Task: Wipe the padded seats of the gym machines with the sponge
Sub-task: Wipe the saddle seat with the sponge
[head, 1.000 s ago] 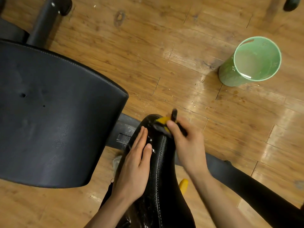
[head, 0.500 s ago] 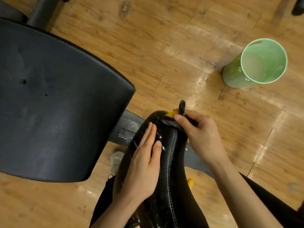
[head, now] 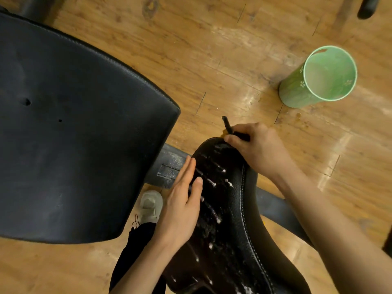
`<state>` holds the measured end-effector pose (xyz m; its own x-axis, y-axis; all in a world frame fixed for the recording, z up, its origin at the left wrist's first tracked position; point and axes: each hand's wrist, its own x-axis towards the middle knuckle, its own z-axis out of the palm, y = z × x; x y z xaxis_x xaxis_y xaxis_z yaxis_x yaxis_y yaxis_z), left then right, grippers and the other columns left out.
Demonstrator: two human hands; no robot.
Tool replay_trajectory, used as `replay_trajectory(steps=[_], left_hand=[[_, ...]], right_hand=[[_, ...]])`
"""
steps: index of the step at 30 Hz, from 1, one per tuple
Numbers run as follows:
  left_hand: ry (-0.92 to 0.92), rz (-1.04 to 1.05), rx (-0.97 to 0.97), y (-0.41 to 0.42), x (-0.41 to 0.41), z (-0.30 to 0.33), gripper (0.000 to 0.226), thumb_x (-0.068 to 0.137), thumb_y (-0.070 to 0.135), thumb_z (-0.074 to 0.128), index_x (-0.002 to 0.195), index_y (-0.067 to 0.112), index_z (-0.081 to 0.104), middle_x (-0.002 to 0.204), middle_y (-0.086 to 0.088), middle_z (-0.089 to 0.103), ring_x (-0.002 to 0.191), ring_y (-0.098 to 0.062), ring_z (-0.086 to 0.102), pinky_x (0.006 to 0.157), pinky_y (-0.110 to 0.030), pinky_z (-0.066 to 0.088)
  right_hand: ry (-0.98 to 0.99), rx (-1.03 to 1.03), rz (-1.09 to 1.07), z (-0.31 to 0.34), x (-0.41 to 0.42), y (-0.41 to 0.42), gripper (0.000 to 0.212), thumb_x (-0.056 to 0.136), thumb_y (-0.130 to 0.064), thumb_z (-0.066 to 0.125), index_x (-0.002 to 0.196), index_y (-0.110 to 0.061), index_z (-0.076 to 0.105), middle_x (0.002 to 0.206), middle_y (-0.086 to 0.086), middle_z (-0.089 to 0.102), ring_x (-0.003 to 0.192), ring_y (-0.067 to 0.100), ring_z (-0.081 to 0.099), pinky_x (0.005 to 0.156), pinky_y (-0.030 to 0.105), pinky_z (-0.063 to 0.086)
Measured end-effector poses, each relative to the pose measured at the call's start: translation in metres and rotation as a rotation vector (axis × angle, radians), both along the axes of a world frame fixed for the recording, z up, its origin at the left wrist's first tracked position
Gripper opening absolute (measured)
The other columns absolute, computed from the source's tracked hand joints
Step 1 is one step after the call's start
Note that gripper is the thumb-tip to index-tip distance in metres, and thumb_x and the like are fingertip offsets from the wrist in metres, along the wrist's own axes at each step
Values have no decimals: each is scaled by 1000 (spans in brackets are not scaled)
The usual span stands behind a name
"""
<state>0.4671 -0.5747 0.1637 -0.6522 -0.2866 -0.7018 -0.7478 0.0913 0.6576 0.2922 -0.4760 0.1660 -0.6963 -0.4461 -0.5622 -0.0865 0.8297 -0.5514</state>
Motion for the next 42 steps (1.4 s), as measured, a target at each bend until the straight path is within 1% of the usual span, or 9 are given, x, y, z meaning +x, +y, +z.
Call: replay_trajectory(steps=[5, 8, 11, 14, 19, 26, 31, 37, 42], left_hand=[[13, -6, 26, -8, 12, -10, 52, 103, 41, 30, 153, 40, 15, 155, 32, 12, 137, 19, 8, 105, -2, 10], [33, -50, 51, -2, 17, -13, 52, 103, 41, 29, 152, 40, 13, 156, 31, 8, 138, 19, 6, 112, -8, 9], [49, -67, 52, 0, 21, -17, 53, 102, 43, 29, 152, 41, 10, 157, 32, 5, 139, 19, 4, 104, -2, 7], [71, -70, 52, -1, 22, -20, 52, 102, 43, 29, 151, 44, 9, 156, 33, 4, 139, 20, 3, 107, -6, 8], [98, -65, 63, 2, 24, -24, 53, 102, 43, 27, 152, 43, 6, 157, 34, 1, 138, 21, 0, 113, -10, 7], [127, -34, 88, 3, 24, -24, 54, 103, 38, 29, 152, 42, 6, 157, 33, -1, 139, 20, -1, 104, 3, 4], [139, -27, 54, 6, 25, -25, 55, 103, 38, 27, 153, 37, 5, 158, 29, -1, 141, 17, -2, 98, 9, -2], [160, -15, 38, 7, 27, -26, 55, 103, 32, 30, 154, 34, 7, 159, 25, -1, 142, 14, -2, 97, 10, -2], [168, 11, 49, 9, 25, -25, 54, 104, 34, 28, 153, 34, 6, 159, 25, -1, 143, 13, -1, 95, 11, -1]], right_hand=[[-45, 67, -96, -18, 1, -15, 24, 95, -33, 59, 106, -18, 73, 94, -1, 70, 78, 8, 60, 57, 9, 43], [211, -145, -45, 13, 40, 14, 23, 94, -26, 60, 113, -21, 71, 126, -6, 63, 114, 6, 59, 98, 17, 45], [225, -239, 164, 36, 73, 35, 34, 91, -26, 61, 124, -20, 64, 141, -9, 52, 139, 7, 36, 115, 35, 35], [195, -235, 288, 26, 63, 32, 37, 91, -29, 59, 126, -19, 63, 142, -8, 51, 144, 12, 29, 116, 47, 31], [202, -113, 140, 13, 39, 5, 30, 93, -27, 60, 121, -20, 67, 135, -3, 57, 135, 10, 42, 112, 36, 37], [53, -220, 406, 46, 67, 36, 37, 90, -28, 60, 126, -22, 62, 143, -11, 50, 143, 6, 29, 116, 42, 32], [179, -85, 219, 20, 33, 7, 32, 92, -21, 63, 123, -17, 65, 138, -2, 55, 138, 15, 39, 112, 40, 37], [89, -159, 424, 53, 89, 32, 36, 90, -29, 58, 126, -23, 60, 142, -10, 51, 141, 2, 30, 115, 37, 33], [182, -57, 334, 21, 38, 4, 32, 93, -22, 62, 124, -15, 66, 138, 1, 56, 140, 18, 36, 114, 47, 33]])
